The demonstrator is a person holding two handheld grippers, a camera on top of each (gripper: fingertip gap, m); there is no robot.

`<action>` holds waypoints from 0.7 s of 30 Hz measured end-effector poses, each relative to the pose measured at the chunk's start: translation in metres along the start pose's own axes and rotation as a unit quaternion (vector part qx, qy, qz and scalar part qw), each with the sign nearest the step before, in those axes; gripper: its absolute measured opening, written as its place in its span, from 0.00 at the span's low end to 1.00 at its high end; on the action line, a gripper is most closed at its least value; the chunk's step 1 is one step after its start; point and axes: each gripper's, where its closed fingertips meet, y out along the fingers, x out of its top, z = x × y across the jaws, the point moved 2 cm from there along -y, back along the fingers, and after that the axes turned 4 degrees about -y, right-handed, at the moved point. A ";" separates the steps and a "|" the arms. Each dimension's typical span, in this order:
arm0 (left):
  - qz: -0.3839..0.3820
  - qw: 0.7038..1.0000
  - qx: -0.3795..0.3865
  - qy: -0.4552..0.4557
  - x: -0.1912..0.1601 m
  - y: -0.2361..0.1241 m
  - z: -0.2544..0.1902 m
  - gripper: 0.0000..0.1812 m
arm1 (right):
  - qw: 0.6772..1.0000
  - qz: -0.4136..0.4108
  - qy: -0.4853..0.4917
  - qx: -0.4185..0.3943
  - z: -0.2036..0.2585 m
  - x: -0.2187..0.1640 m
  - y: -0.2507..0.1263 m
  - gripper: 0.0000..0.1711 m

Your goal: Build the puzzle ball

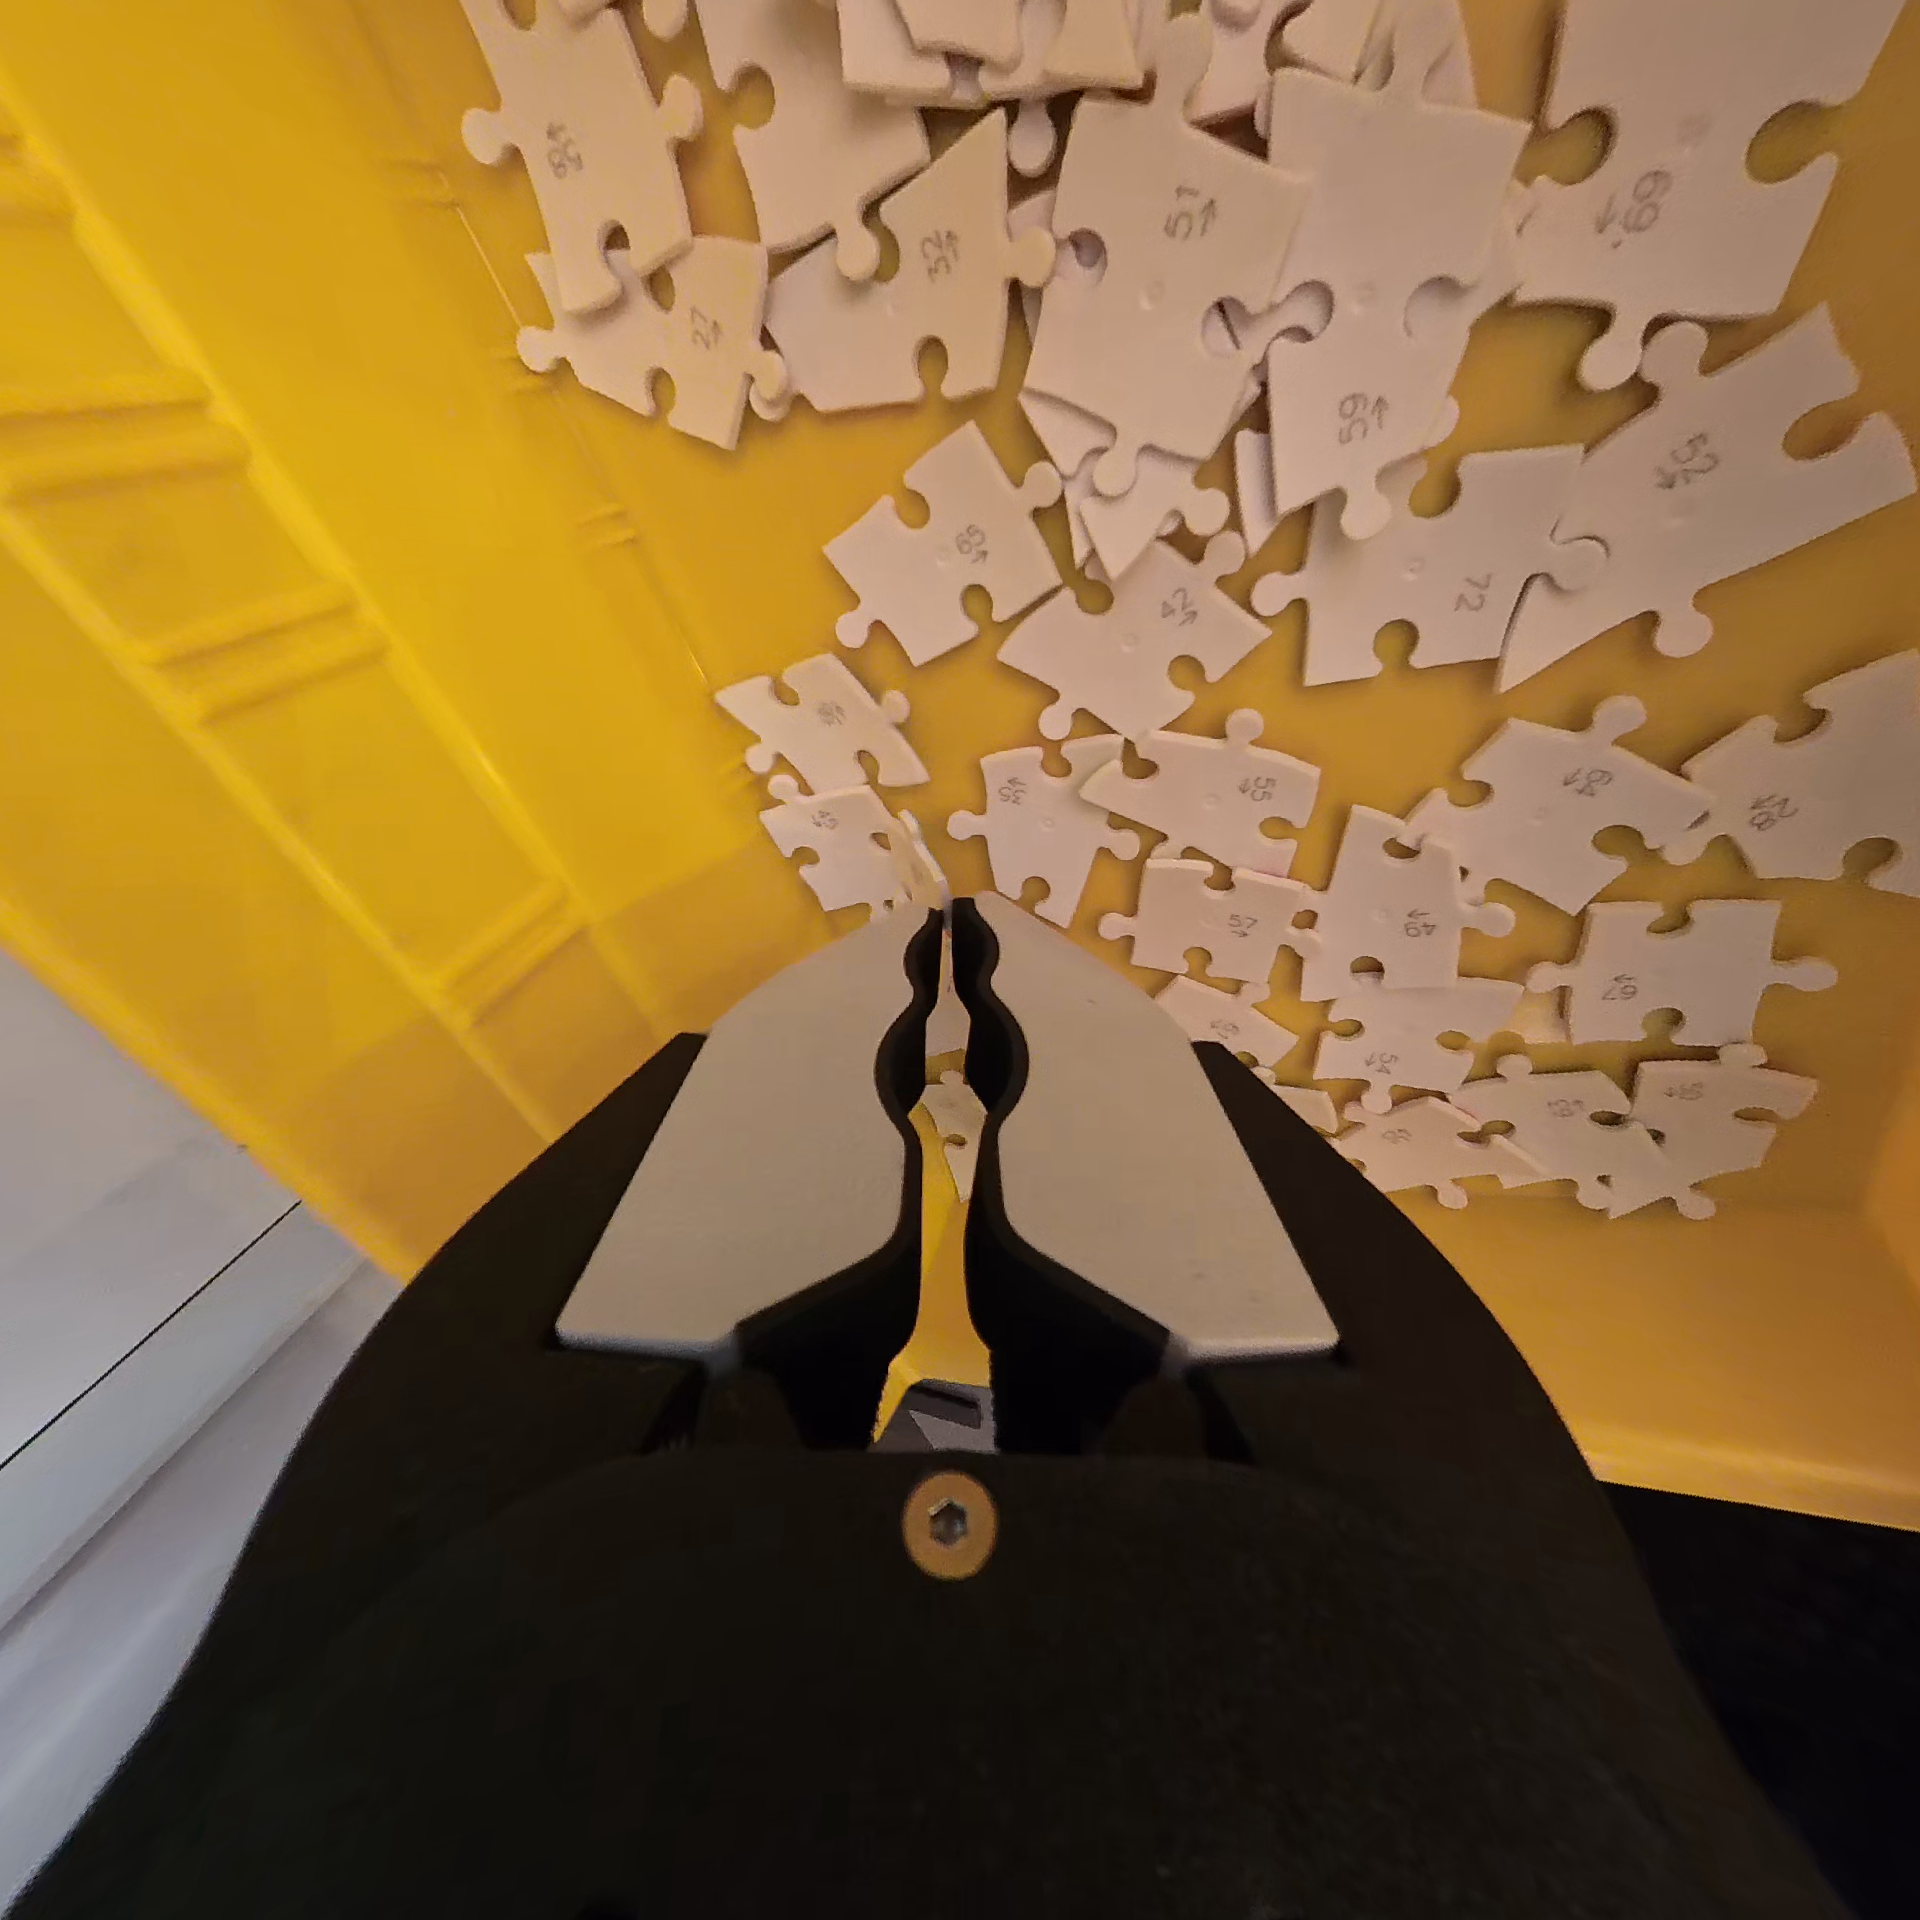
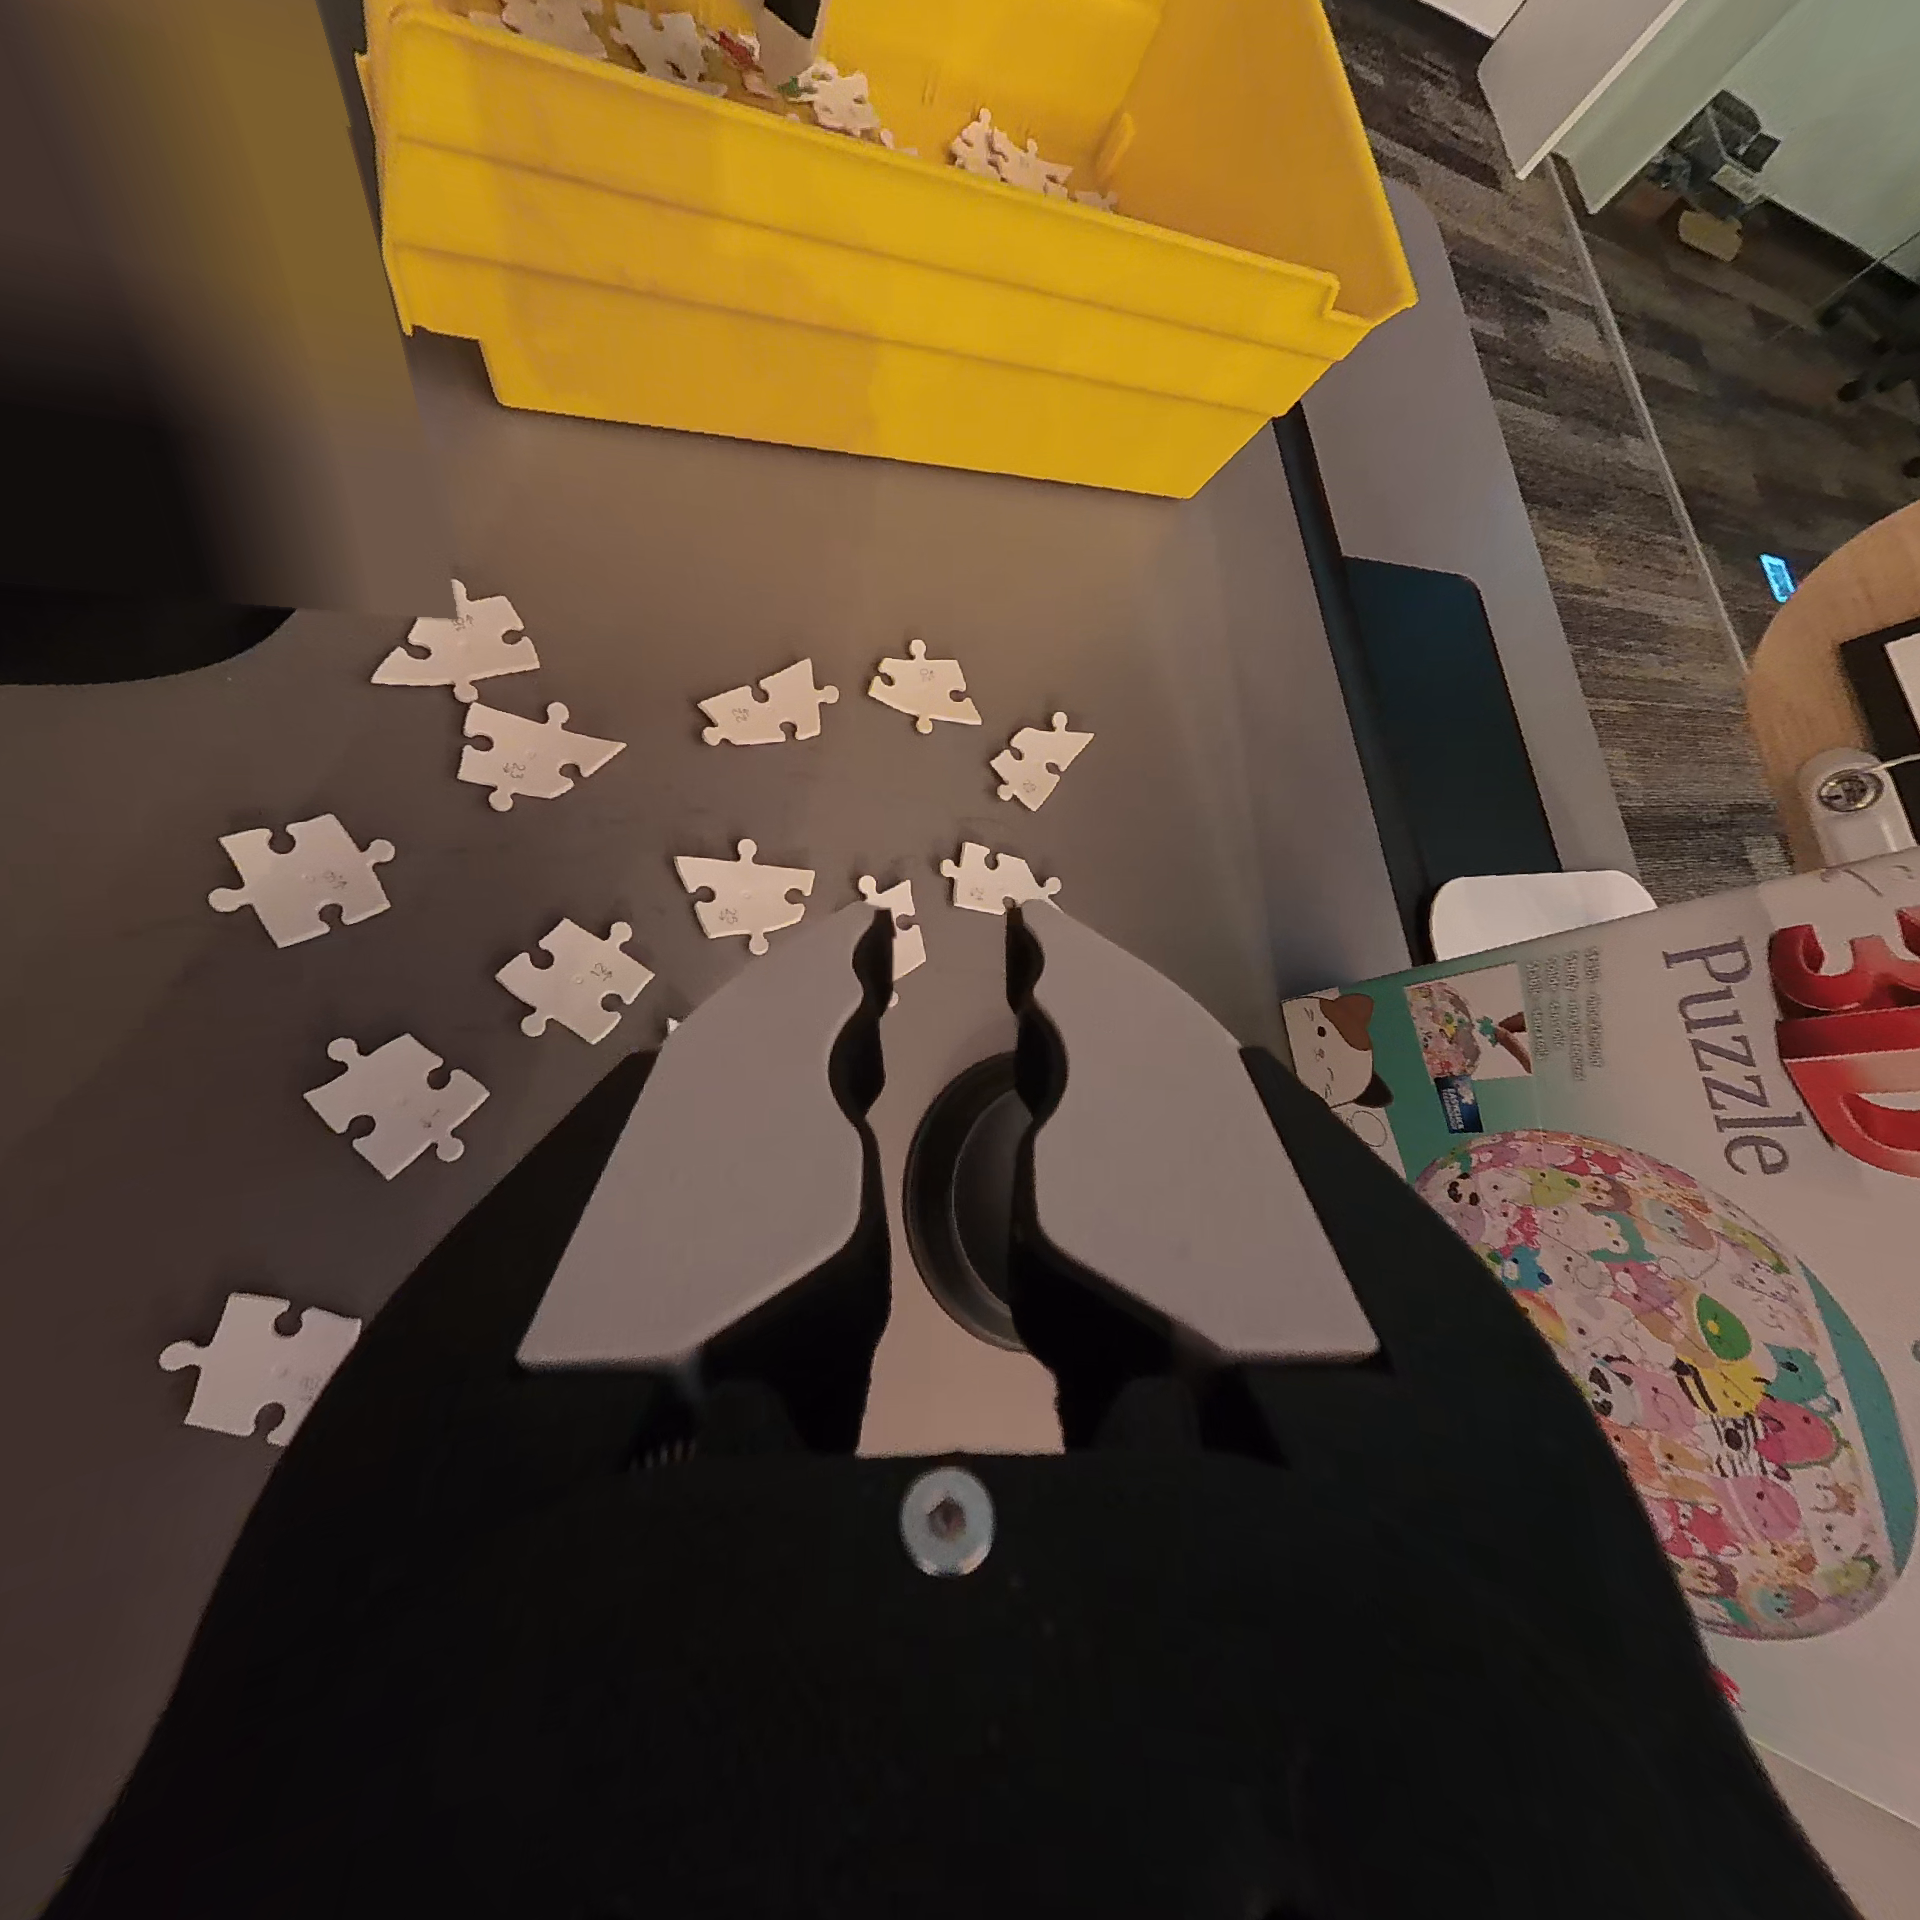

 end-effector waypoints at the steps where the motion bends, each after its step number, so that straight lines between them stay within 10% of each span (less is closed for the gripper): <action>1: 0.000 1.000 -0.001 -0.001 0.000 -0.001 0.000 0.01 | 1.000 0.000 0.000 0.001 0.000 0.000 0.000 0.13; 21: -0.004 0.999 -0.026 -0.019 0.000 -0.002 -0.004 0.11 | 1.000 0.002 0.004 0.002 -0.001 -0.003 0.001 0.13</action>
